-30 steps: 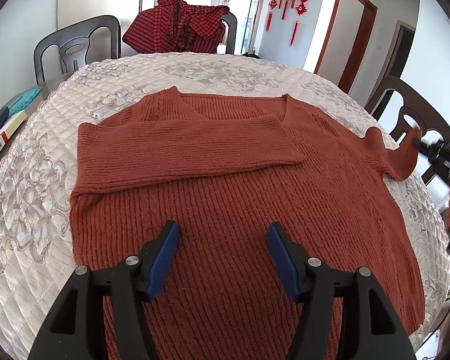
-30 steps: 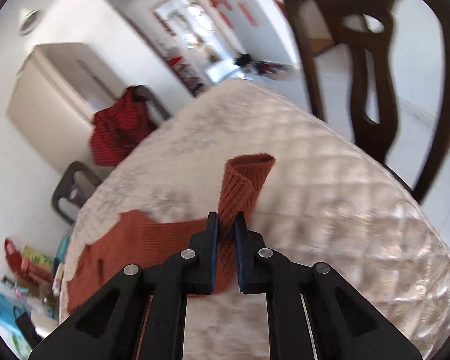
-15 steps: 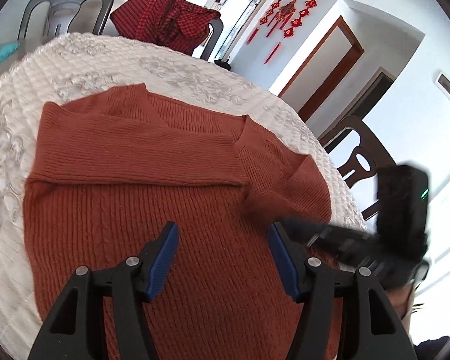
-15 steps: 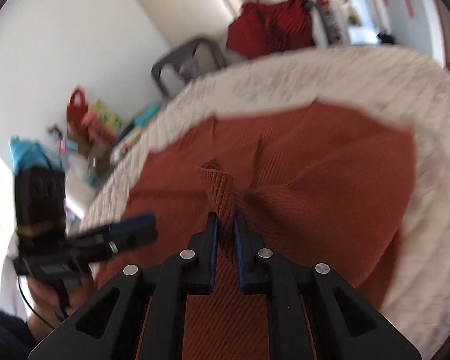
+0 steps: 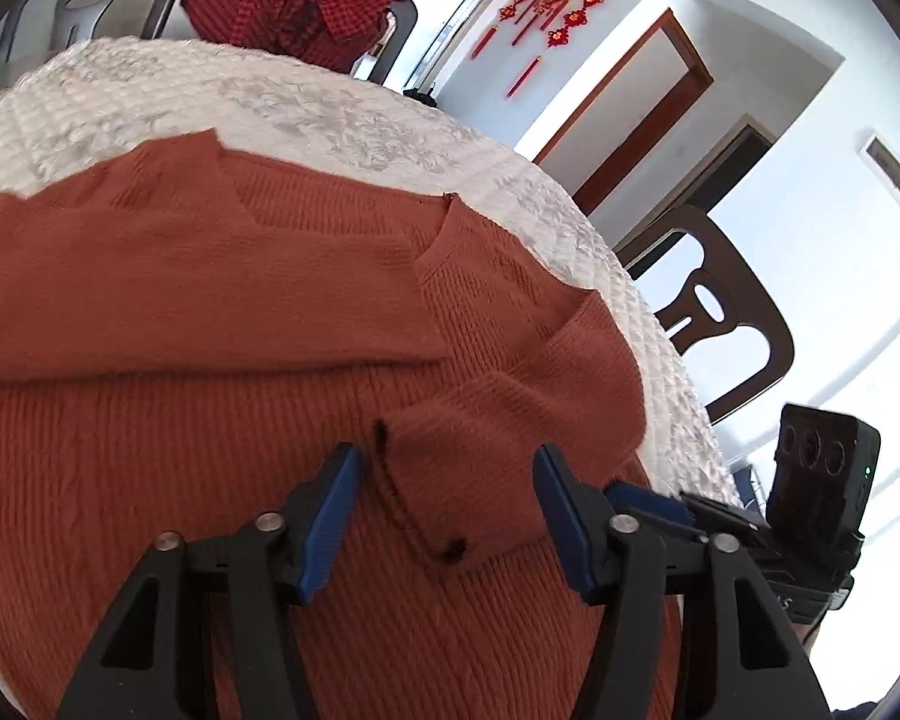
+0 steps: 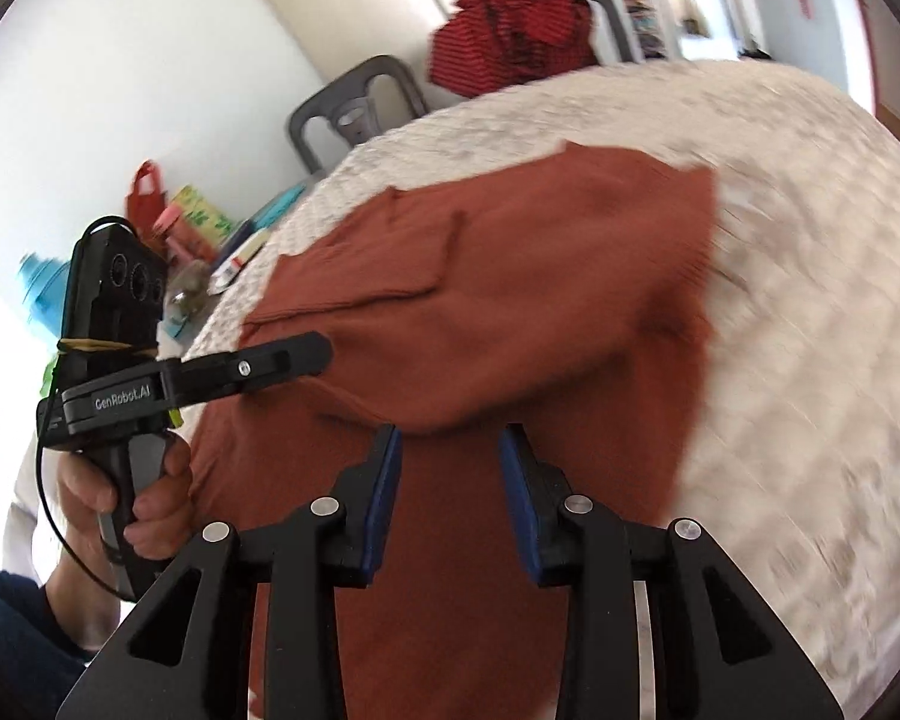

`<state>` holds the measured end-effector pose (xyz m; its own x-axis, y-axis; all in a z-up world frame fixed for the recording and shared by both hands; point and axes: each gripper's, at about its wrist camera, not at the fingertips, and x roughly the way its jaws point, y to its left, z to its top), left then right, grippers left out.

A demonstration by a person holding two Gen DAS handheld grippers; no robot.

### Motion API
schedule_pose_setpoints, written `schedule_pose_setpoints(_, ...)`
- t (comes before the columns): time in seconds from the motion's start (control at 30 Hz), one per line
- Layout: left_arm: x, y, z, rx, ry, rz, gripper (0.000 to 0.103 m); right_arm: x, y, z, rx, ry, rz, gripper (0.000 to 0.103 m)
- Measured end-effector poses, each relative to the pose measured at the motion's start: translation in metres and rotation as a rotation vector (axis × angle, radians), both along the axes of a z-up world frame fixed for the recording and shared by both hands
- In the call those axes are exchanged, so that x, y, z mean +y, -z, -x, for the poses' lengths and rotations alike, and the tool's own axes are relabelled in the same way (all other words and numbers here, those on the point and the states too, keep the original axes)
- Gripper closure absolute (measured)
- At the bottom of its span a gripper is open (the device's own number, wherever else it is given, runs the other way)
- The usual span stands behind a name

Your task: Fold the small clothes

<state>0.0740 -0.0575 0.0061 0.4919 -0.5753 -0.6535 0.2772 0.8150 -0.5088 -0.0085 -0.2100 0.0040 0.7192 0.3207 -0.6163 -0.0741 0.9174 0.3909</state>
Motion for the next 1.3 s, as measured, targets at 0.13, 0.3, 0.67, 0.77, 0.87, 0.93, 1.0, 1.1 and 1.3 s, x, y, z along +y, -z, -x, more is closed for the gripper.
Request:
schedule_pose_setpoints(0.13,-0.008,0.001,-0.008,0.023,0.020,-0.035,0.097,-0.013,0.003,0.005,-0.007,0.016,-0.066,0.068)
schedule_pose_setpoints(0.3,-0.012,-0.045,-0.007,-0.126,0.067,-0.043,0.097,-0.013,0.003,0.004,-0.008,0.013,-0.069,0.068)
schedule_pose_setpoints(0.67,0.020,-0.017,-0.077,-0.013,-0.004,-0.138,0.097,-0.018,0.006,0.006,-0.010,0.011,-0.124,0.068)
schedule_pose_setpoints(0.77,0.027,-0.008,-0.076,0.007,-0.034,-0.133,0.094,-0.016,0.005,0.007,-0.010,0.013,-0.099,0.068)
schedule_pose_setpoints(0.87,0.033,-0.022,-0.062,-0.055,-0.077,-0.152,0.089,-0.012,-0.006,0.012,-0.042,0.044,-0.019,0.068)
schedule_pose_setpoints(0.93,0.036,-0.034,-0.055,-0.099,-0.089,-0.142,0.085,-0.018,-0.015,0.011,-0.076,0.072,-0.017,0.068)
schedule_pose_setpoints(1.0,0.033,-0.042,-0.049,-0.133,-0.076,-0.137,0.080,-0.026,-0.022,0.006,-0.102,0.109,-0.015,0.068)
schedule_pose_setpoints(1.1,0.020,-0.038,-0.050,-0.135,-0.018,-0.160,0.079,-0.033,-0.031,-0.011,-0.113,0.148,0.033,0.078)
schedule_pose_setpoints(1.3,0.012,-0.009,-0.047,-0.092,0.010,-0.216,0.079,-0.047,-0.007,-0.037,0.002,0.207,0.104,0.099)
